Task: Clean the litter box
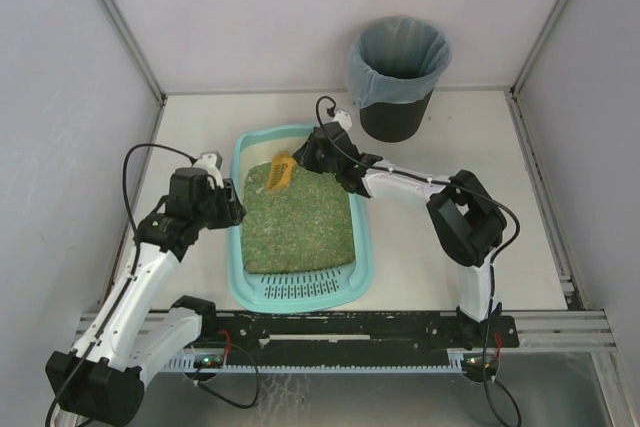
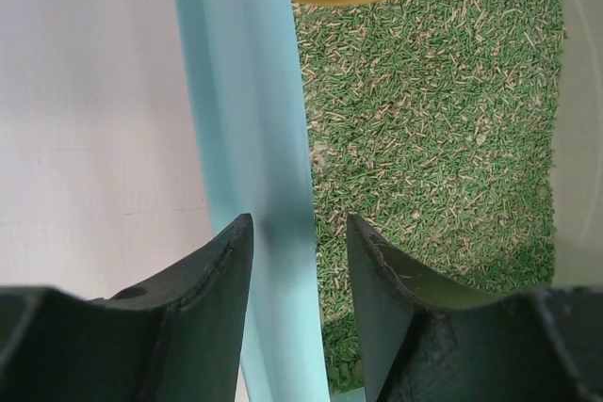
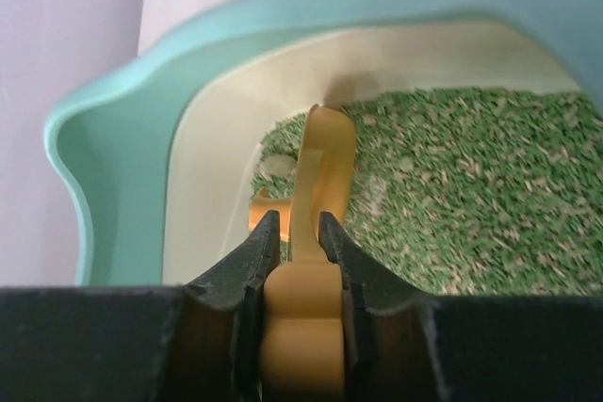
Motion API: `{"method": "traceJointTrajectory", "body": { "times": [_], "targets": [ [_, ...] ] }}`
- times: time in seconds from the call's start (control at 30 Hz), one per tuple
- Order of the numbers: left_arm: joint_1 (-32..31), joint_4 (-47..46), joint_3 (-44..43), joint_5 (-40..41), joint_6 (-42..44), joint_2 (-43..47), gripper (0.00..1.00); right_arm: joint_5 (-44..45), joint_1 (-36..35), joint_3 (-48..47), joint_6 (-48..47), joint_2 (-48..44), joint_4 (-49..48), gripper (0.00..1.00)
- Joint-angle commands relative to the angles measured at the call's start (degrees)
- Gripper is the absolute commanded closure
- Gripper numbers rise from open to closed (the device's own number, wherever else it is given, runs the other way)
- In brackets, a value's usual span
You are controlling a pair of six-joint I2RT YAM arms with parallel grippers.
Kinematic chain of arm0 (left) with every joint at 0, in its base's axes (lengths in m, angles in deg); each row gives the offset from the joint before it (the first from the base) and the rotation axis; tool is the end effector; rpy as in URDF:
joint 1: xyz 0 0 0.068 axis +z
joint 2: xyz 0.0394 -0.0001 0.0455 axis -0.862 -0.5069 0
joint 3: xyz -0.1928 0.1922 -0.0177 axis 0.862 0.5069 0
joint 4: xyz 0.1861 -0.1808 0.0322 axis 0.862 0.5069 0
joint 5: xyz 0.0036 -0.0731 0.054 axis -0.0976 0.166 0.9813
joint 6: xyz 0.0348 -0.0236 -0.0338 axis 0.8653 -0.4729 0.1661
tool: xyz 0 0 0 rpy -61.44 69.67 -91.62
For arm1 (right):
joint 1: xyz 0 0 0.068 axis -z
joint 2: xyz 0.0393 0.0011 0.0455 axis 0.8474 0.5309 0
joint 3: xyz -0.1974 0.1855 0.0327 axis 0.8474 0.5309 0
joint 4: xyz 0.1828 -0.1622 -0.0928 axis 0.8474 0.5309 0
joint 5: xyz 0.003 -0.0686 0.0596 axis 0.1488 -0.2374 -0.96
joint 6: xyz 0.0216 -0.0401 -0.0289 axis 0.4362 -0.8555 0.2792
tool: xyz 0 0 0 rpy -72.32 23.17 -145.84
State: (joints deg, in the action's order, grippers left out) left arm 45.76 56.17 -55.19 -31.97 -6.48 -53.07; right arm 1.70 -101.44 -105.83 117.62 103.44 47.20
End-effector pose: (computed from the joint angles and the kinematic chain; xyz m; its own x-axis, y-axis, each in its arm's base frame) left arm 0.1714 -0.0431 0.2802 -0.7094 -0.1583 -0.6868 0.0301 0.9668 -0.2539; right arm 0.3270 0.3048 0.2255 -0.6919 0.3986 -0.6020 -0.1227 0.7568 0.6421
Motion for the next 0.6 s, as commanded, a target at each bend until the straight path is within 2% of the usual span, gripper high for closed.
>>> {"method": "traceJointTrajectory", "body": {
  "times": [0.0, 0.2, 0.37, 0.57],
  "targets": [
    [-0.6, -1.1, 0.5, -0.1, 0.9, -0.2, 0.51, 0.0, -0.1, -6.4, 1.5, 3.2, -0.6, 1.0],
    [-0.9, -0.9, 0.5, 0.0, 0.9, -0.7, 0.52, -5.1, -0.7, -11.7, 0.2, 8.1, 2.8, 1.0],
    [-0.9, -0.8, 0.4, 0.2, 1.0, -0.9, 0.53, -10.6, -1.4, -12.5, -1.8, 9.3, 4.4, 1.0],
    [-1.0, -0.8, 0.4, 0.3, 0.9, -0.9, 0.53, -20.6, -1.7, -10.0, -5.2, 8.1, -0.1, 1.0]
  ]
}}
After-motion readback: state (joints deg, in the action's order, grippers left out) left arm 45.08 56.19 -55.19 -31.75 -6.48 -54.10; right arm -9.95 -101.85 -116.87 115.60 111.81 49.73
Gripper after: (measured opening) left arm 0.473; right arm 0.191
